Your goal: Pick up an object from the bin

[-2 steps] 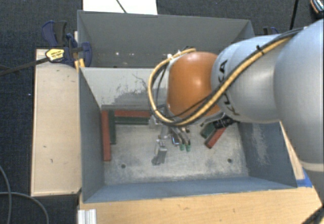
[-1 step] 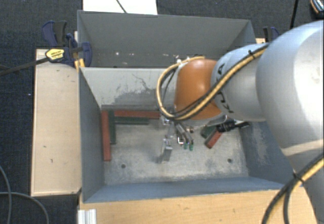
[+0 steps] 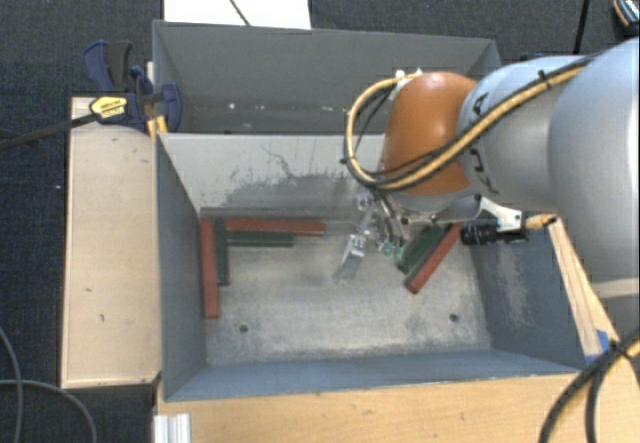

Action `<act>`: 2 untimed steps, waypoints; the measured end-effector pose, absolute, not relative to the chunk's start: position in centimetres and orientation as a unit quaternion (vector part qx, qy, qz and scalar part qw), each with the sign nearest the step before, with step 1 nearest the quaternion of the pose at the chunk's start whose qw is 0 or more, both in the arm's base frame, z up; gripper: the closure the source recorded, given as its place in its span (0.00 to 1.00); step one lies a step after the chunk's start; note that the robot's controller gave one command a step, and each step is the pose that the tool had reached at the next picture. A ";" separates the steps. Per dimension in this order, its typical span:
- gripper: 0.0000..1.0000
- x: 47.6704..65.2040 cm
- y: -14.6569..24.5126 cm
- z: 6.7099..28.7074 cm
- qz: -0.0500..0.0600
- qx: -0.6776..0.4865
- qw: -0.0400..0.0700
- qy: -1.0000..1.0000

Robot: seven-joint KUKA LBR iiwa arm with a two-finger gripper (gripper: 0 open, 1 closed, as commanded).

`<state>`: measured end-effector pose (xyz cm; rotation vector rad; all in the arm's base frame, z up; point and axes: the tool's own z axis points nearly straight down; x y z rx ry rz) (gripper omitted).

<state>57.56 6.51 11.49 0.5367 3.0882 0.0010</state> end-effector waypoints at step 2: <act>0.00 57.7 -7.5 6.8 0.001 0.104 -0.001 0.995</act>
Offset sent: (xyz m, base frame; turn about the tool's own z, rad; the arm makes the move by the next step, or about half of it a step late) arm 0.0107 -0.1162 0.0357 0.0238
